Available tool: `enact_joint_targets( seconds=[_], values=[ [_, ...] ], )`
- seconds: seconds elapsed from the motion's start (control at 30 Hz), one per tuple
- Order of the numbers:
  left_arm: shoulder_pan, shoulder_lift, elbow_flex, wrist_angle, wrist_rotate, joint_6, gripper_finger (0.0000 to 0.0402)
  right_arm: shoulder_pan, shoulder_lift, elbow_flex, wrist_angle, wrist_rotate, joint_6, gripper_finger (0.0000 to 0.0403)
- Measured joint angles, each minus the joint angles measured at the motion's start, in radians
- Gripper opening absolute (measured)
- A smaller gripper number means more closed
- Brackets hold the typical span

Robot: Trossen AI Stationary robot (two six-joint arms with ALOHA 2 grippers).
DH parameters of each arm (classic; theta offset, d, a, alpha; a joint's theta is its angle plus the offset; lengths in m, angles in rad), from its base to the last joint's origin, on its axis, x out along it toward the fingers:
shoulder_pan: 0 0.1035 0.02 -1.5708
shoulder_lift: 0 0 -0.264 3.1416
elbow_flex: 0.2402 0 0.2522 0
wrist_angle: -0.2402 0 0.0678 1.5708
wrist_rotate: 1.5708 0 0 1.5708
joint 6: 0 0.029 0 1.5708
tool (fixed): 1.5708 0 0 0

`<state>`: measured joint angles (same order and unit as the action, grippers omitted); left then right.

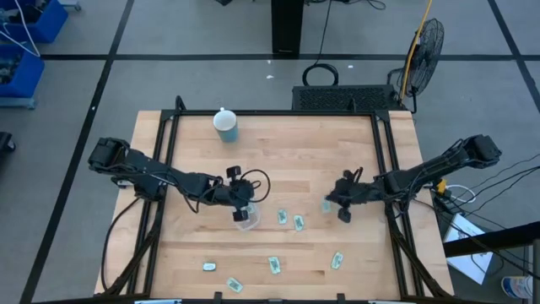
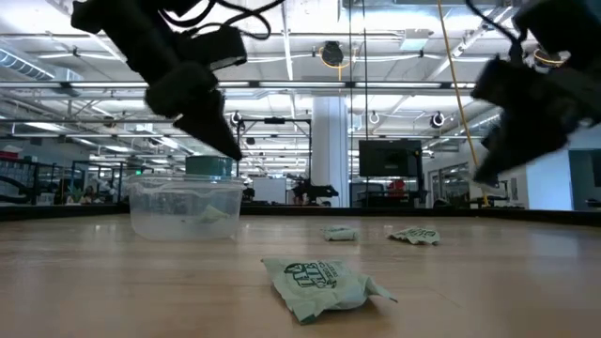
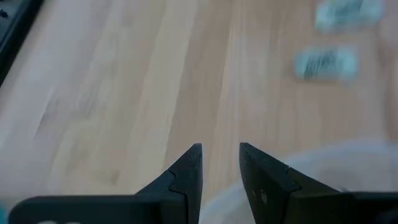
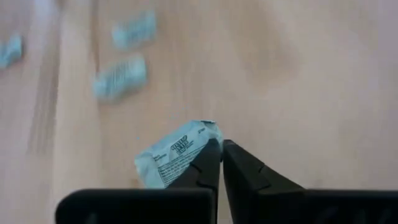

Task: Pick and place Stevia / Truvia into bins
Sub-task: Put the stevia packet into the transparent container

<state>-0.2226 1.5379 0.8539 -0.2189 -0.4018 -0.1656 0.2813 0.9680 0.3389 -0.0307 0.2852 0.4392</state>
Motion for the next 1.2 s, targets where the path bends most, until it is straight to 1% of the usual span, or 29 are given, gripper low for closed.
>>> enact_joint_targets(
  seconds=[0.07, 0.17, 0.23, 0.3, 0.4, 0.47, 0.6, 0.7, 0.8, 0.9, 1.07, 1.2],
  values=[
    [0.0, 0.0, 0.0, 0.076, 0.001, -0.038, 0.0113, 0.0, 0.03, 0.0, 0.167, 0.116, -0.164, 0.0003],
    [0.0, 0.0, 0.0, 0.202, 0.025, -0.072, 0.0113, 0.0, 0.101, 0.0, 0.454, 0.302, -0.471, 0.0002],
    [0.0, 0.0, 0.0, 0.285, 0.034, -0.073, 0.0113, -0.001, 0.161, 0.0, 0.651, 0.381, -0.669, 0.0002],
    [0.0, 0.0, 0.0, 0.355, 0.031, -0.073, 0.0113, -0.001, 0.232, 0.002, 0.838, 0.395, -0.823, 0.0002],
    [0.01, 0.0, 0.0, 0.452, 0.026, -0.05, 0.0113, 0.0, 0.352, 0.018, 1.023, 0.395, -0.954, 0.0001],
    [0.025, 0.0, 0.0, 0.513, 0.021, -0.014, 0.0113, -0.001, 0.431, 0.045, 1.086, 0.395, -0.998, 0.0001],
    [0.058, -0.001, 0.0, 0.584, 0.018, 0.015, 0.0113, -0.022, 0.577, 0.134, 1.111, 0.398, -1.067, 0.0001],
    [0.081, -0.001, 0.0, 0.583, 0.041, 0.014, 0.0113, -0.048, 0.656, 0.22, 1.121, 0.397, -1.091, 0.0001],
    [0.097, -0.001, 0.0, 0.554, 0.078, 0.014, 0.0113, -0.079, 0.713, 0.298, 1.12, 0.394, -1.077, 0.0001],
    [0.1, -0.001, 0.0, 0.524, 0.08, 0.014, 0.0113, -0.099, 0.745, 0.344, 1.12, 0.391, -1.045, 0.0],
    [0.1, -0.001, 0.0, 0.485, 0.018, 0.014, 0.0113, -0.111, 0.769, 0.369, 1.119, 0.313, -1.029, 0.0],
    [0.1, -0.001, 0.0, 0.445, -0.044, 0.014, 0.0112, -0.112, 0.769, 0.369, 1.119, 0.314, -1.027, 0.0]
  ],
)
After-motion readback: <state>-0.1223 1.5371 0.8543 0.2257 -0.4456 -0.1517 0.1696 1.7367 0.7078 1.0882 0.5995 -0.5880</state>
